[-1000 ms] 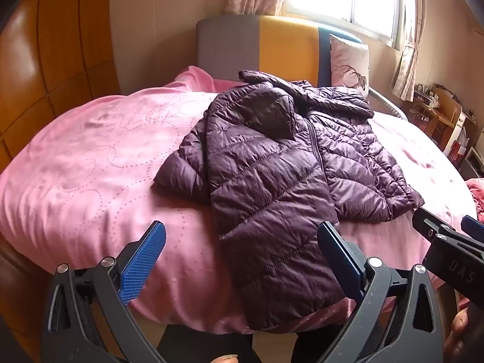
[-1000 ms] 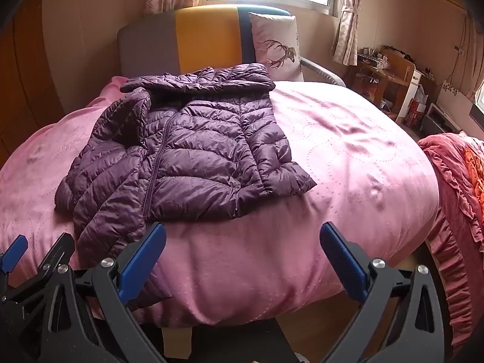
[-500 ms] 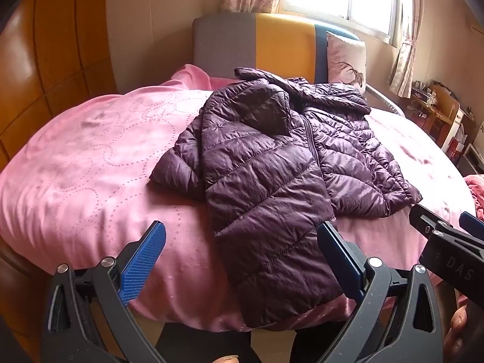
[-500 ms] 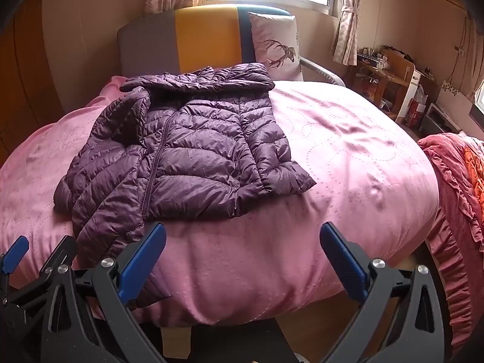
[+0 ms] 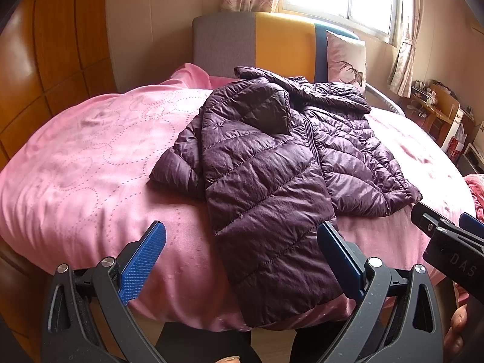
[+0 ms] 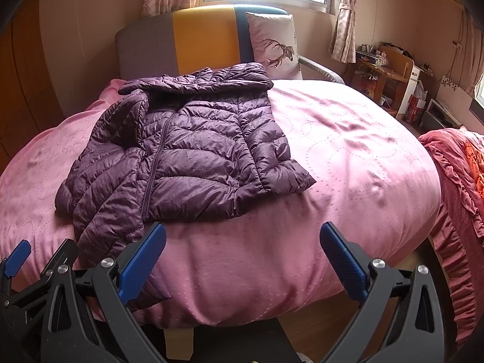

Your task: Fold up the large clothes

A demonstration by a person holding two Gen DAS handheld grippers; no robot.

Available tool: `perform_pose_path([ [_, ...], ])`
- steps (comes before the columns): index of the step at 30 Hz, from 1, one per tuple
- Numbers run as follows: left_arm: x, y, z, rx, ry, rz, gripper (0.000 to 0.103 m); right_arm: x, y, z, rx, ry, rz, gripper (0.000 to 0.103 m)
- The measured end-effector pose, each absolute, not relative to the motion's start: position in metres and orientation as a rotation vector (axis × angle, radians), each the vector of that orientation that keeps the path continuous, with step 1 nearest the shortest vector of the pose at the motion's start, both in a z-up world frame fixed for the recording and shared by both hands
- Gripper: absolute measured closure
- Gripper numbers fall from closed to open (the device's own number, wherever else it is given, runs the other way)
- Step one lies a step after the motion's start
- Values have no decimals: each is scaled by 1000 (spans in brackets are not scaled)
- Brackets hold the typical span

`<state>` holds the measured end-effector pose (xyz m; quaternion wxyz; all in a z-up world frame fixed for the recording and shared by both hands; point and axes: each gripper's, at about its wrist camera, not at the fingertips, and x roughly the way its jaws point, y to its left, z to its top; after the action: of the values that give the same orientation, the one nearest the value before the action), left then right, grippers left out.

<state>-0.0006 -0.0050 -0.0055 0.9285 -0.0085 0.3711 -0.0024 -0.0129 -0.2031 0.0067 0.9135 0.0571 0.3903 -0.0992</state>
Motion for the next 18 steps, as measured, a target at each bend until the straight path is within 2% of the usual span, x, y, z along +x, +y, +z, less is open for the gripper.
perform_pose_path([
  [18, 0, -5, -7, -16, 767, -9, 4, -14, -208, 7, 145, 789, -200, 2],
])
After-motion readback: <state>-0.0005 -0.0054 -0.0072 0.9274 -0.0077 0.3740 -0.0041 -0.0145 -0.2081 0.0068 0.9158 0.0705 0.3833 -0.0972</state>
